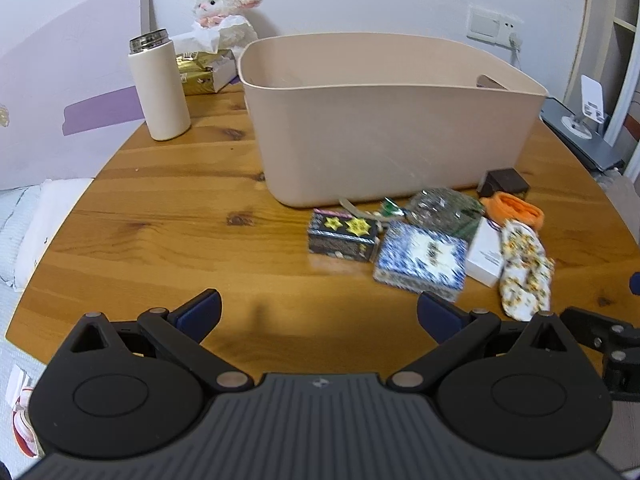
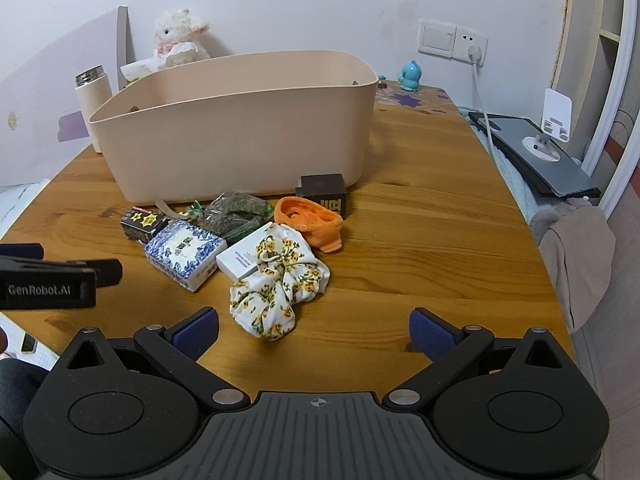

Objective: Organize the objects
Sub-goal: 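Grasp the black star box with left tool while right tool grasps the floral scrunchie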

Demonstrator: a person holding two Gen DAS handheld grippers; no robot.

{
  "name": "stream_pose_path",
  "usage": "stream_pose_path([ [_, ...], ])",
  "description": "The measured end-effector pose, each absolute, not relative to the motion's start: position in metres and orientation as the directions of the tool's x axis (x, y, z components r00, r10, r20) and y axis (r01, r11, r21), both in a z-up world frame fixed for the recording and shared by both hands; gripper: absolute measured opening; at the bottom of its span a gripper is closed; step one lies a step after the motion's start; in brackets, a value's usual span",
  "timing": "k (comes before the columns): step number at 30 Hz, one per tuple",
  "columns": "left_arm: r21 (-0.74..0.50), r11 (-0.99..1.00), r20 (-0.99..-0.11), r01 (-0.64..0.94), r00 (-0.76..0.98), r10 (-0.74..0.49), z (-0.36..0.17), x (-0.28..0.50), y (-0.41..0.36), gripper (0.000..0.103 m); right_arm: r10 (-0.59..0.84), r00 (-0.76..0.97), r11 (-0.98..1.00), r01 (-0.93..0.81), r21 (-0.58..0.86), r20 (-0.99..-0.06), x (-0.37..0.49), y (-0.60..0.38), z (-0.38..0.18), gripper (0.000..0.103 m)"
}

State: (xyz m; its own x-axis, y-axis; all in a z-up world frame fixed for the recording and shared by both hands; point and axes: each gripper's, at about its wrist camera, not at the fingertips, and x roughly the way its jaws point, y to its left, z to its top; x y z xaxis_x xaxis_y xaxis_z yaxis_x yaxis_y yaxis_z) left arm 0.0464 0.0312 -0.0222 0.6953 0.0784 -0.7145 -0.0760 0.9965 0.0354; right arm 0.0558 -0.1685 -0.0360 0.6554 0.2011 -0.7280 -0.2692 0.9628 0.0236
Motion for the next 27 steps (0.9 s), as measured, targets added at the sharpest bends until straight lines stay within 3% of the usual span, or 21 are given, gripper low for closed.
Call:
stream_pose_path([
  [13, -0.040, 0.995, -0.700, -0.096, 0.713, 0.041, -0.038, 0.087, 0.056, 0.103, 0.207, 0.632, 0.963, -0.266, 0.042, -0.746, 0.087, -0.159, -0.051, 0.102],
  [27, -0.029, 0.998, -0.689, -0.064, 0.724, 0.026, -0.053, 0.115, 0.056, 0.103, 0.216, 0.602, 0.958, -0.282, 0.048, -0.769, 0.110, -0.146, -0.070, 0.085],
])
